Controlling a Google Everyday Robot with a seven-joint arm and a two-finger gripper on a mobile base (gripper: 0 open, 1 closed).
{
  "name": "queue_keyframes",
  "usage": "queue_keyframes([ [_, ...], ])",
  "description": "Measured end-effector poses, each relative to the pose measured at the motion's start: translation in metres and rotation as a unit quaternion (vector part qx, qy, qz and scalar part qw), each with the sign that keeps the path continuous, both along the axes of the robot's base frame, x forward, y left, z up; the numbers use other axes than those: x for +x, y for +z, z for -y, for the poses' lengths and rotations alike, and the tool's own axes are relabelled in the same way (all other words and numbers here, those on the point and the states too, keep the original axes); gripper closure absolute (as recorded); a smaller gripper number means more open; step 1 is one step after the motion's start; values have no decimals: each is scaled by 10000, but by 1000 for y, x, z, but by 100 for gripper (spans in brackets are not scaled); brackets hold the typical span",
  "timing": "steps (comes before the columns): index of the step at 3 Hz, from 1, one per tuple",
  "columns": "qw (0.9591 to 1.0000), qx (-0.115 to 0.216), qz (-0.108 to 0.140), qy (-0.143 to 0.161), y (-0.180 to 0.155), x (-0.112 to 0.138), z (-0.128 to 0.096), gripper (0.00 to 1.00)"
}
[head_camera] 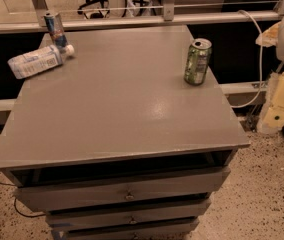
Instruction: Place blue plastic bottle upright
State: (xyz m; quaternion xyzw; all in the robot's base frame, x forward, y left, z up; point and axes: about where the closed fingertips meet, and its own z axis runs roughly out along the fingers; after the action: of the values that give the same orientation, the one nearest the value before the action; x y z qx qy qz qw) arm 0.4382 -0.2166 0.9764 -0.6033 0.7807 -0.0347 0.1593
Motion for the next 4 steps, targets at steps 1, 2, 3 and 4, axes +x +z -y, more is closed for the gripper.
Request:
queue_keyframes([
  [1, 10000, 0, 1, 0, 0, 0, 0, 0],
  [2, 9997, -9, 157, 162, 5, 2, -16, 0],
  [3, 9962, 94, 470, 729, 11, -7, -104, 0],
  [4, 9882, 327, 722, 1310, 26, -26, -191, 0],
])
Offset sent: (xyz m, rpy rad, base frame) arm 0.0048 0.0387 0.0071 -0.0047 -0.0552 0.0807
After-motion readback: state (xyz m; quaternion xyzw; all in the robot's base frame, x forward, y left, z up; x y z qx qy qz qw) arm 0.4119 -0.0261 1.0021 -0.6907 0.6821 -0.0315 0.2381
